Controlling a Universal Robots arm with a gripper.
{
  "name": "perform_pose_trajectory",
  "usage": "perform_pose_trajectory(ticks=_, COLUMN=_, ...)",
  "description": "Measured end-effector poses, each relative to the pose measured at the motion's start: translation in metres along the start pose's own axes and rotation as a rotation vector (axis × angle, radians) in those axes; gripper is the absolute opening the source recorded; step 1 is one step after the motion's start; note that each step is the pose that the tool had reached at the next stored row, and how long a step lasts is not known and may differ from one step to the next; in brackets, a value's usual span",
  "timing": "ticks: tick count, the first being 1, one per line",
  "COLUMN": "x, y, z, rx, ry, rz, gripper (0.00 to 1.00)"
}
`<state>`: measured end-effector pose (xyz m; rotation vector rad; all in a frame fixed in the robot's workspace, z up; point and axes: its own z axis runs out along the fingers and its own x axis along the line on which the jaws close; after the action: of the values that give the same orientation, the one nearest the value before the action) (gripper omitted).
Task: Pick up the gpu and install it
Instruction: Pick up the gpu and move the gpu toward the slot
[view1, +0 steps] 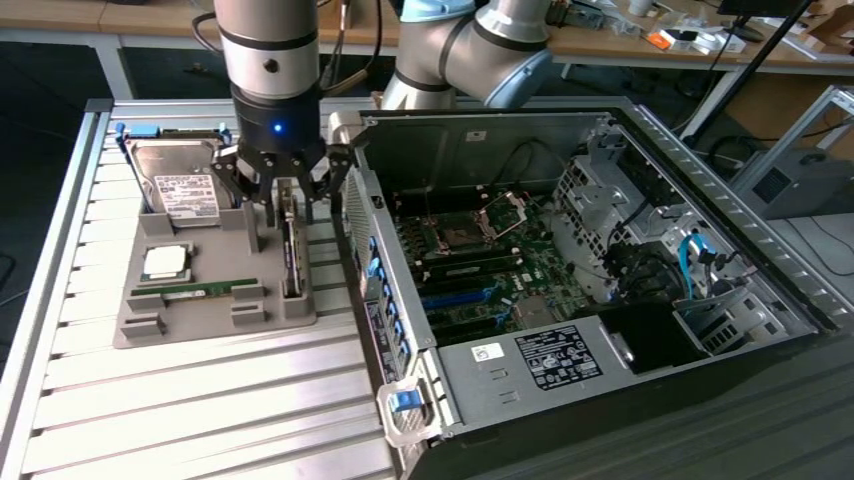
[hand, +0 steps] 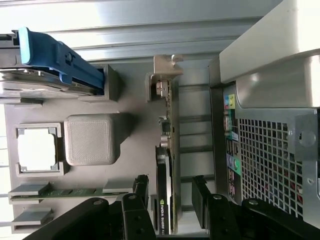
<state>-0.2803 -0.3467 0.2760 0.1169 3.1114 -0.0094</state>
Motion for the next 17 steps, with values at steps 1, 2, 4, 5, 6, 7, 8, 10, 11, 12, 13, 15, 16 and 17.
perform_pose_trajectory(ticks=1, x=0.0, y=0.0002, z=0.0008, rx=0.0, ry=0.0, rz=0.0, gripper=0.48)
perform_pose_trajectory(ticks=2, x=0.0, y=0.0004, z=0.0015, rx=0.0, ry=-0.0001, rz=0.0, gripper=0.48)
perform_pose_trajectory(ticks=4, x=0.0, y=0.0008, z=0.003, rx=0.0001, ry=0.0, rz=0.0, gripper=0.48)
perform_pose_trajectory(ticks=5, x=0.0, y=0.001, z=0.0039, rx=0.0, ry=-0.0001, rz=0.0, gripper=0.48)
perform_pose_trajectory(ticks=6, x=0.0, y=0.0011, z=0.0049, rx=0.0, ry=-0.0001, rz=0.0, gripper=0.48)
perform_pose_trajectory(ticks=7, x=0.0, y=0.0012, z=0.006, rx=0.0, ry=-0.0001, rz=0.0, gripper=0.48)
perform_pose_trajectory(ticks=8, x=0.001, y=0.0012, z=0.007, rx=0.0001, ry=-0.0001, rz=0.0, gripper=0.48)
perform_pose_trajectory(ticks=10, x=0.001, y=0.0014, z=0.0096, rx=0.0, ry=-0.0001, rz=0.0, gripper=0.48)
perform_pose_trajectory(ticks=11, x=0.001, y=0.0017, z=0.0108, rx=0.0003, ry=-0.0001, rz=0.0, gripper=0.48)
perform_pose_trajectory(ticks=12, x=0.001, y=0.0022, z=0.0129, rx=0.0009, ry=-0.0001, rz=0.0, gripper=0.48)
perform_pose_trajectory(ticks=13, x=0.001, y=0.0024, z=0.0143, rx=0.0013, ry=0.0, rz=0.0, gripper=0.48)
perform_pose_trajectory(ticks=15, x=0.001, y=0.0026, z=0.0164, rx=0.0018, ry=-0.0002, rz=0.0, gripper=0.48)
perform_pose_trajectory(ticks=16, x=0.001, y=0.0028, z=0.0176, rx=0.0021, ry=-0.0002, rz=0.0, gripper=0.48)
perform_pose_trajectory(ticks=17, x=0.001, y=0.003, z=0.0192, rx=0.0024, ry=-0.0002, rz=0.0, gripper=0.48)
